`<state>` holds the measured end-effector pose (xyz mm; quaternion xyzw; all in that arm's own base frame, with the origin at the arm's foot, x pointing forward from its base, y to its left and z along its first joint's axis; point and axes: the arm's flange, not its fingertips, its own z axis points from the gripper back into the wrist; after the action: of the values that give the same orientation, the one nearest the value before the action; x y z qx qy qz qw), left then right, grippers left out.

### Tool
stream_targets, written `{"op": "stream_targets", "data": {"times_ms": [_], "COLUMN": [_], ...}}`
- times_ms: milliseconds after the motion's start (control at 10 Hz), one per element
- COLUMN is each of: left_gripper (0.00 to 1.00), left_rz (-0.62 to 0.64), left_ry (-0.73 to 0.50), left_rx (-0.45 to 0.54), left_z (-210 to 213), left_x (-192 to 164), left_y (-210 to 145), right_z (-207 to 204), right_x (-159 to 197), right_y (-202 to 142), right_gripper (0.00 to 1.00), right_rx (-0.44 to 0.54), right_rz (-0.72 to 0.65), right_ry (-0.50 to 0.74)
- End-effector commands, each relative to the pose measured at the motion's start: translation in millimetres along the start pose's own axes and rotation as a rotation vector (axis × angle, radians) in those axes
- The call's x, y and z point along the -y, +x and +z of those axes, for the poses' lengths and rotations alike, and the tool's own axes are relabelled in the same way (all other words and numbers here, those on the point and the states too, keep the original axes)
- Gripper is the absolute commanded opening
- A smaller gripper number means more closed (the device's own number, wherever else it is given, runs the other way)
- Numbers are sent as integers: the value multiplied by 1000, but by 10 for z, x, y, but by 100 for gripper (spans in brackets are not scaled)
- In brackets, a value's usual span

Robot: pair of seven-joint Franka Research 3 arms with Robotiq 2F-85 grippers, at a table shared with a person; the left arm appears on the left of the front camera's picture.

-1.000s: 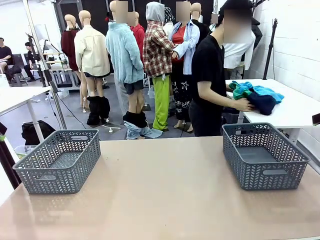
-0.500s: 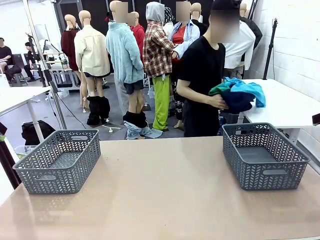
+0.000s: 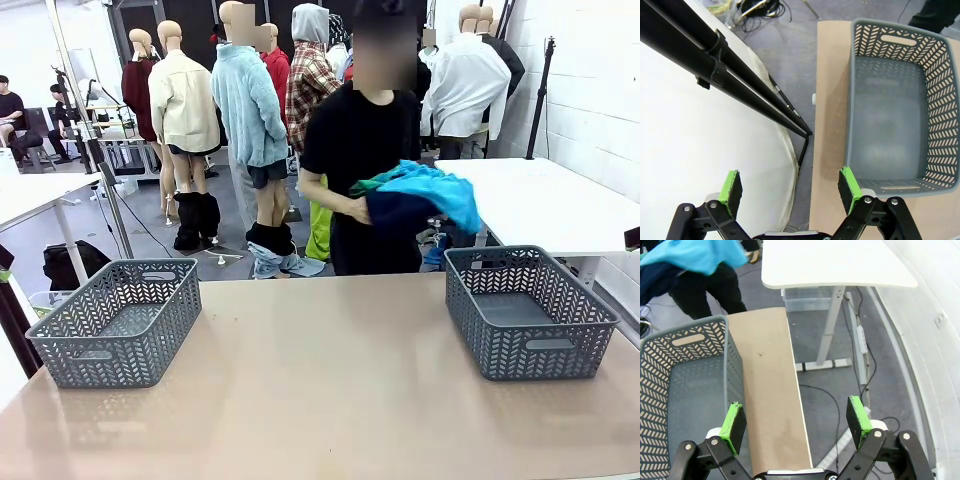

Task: Sort the tops and bottoms.
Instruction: Lift clothes from the center of the table with your left hand.

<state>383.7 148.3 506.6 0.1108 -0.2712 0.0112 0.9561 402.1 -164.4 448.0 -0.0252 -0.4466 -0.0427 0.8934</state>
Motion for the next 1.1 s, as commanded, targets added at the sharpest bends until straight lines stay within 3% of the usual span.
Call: {"op": "stream_targets", "data": {"times_ms": [0, 1000], "left_gripper": [100, 100], "left_rz": [-1, -1], "left_ry": [13, 13], "left_rx": [-3, -3], "left_z": [10, 10], "left_x": [3, 3], "left_y": [-30, -30], "right_z": [32, 32], "right_x": [-15, -15], "right_y": [17, 17], "right_gripper": [100, 100], "right_rx": [-2, -2], "right_rz": [7, 7], "right_ry": [-5, -5]}}
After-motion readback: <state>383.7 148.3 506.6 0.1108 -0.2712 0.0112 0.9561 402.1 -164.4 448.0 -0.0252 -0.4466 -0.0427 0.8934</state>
